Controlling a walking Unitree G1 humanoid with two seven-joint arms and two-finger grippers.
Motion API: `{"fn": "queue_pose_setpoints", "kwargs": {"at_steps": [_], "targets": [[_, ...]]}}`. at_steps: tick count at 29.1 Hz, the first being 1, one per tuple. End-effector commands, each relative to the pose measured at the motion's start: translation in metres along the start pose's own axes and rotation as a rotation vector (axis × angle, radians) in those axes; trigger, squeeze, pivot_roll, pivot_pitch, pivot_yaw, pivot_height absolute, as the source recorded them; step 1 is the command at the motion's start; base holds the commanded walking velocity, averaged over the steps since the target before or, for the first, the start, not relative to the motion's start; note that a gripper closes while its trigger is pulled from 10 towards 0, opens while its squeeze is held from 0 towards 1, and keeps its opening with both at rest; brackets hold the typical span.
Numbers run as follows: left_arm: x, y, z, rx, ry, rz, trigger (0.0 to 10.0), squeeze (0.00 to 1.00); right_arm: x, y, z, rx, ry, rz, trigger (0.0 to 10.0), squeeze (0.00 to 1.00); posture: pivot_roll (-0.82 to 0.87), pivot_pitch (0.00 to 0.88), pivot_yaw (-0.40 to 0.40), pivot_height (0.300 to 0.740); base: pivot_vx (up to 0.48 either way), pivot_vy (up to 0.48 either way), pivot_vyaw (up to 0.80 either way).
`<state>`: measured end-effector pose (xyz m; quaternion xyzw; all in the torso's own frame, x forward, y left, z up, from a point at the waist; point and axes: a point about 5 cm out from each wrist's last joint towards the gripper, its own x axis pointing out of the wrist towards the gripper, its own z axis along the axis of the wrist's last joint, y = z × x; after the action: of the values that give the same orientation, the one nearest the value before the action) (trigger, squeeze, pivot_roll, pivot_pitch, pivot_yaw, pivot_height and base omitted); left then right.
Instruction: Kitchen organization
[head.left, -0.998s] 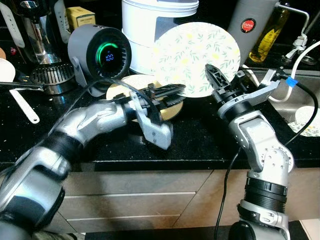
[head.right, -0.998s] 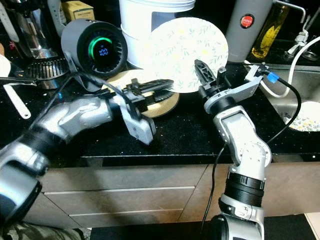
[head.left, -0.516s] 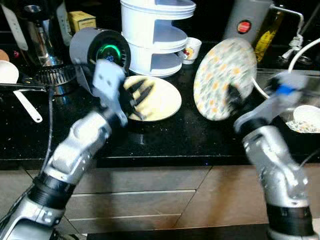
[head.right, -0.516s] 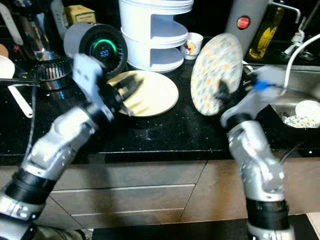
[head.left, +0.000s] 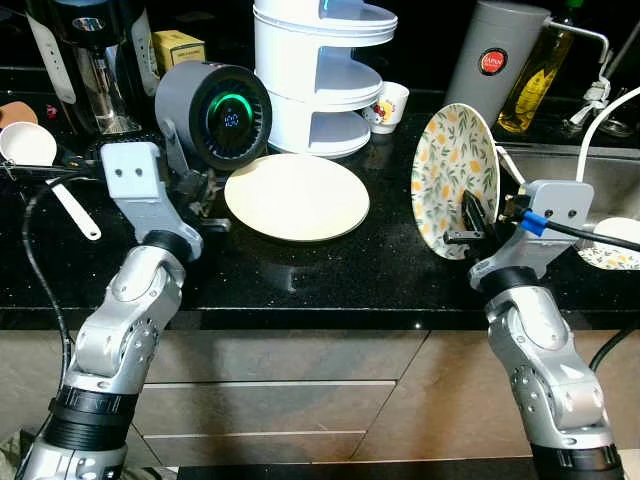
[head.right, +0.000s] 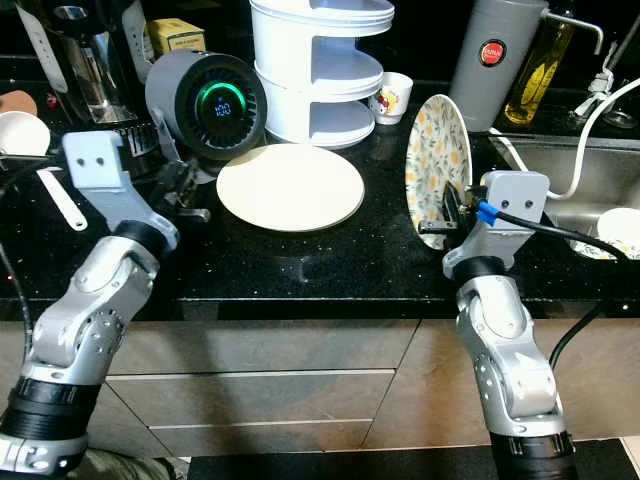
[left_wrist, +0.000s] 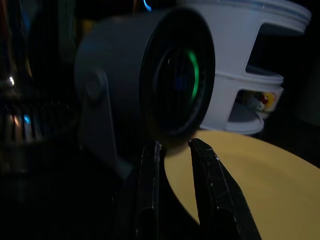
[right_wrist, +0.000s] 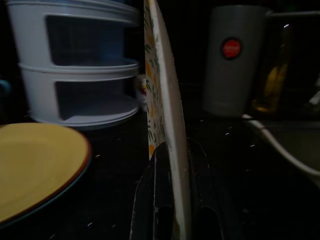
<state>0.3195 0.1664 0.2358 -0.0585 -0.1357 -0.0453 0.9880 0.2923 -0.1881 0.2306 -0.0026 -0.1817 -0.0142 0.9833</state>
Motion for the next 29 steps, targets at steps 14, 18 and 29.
{"fn": "queue_pose_setpoints", "kwargs": {"at_steps": [14, 18, 29], "targets": [[-0.002, 0.007, 0.003, 0.127, -0.011, 0.085, 10.0, 0.00, 0.012, 0.007, 0.008, 0.008, -0.097, -0.008, 10.0, 0.00, 0.10, 0.046, -0.040, 0.740, 0.000, 0.000, 0.00], [0.002, 0.017, 0.004, 0.081, -0.003, 0.138, 10.0, 0.00, 0.011, 0.005, 0.002, 0.059, -0.057, -0.027, 10.0, 0.00, 0.10, 0.041, -0.041, 0.740, 0.000, 0.000, 0.00], [0.007, 0.020, 0.000, 0.089, 0.013, 0.161, 10.0, 0.00, 0.018, -0.012, 0.059, 0.167, -0.292, -0.083, 10.0, 0.00, 0.09, 0.035, -0.037, 0.740, 0.000, 0.000, 0.00]]}}
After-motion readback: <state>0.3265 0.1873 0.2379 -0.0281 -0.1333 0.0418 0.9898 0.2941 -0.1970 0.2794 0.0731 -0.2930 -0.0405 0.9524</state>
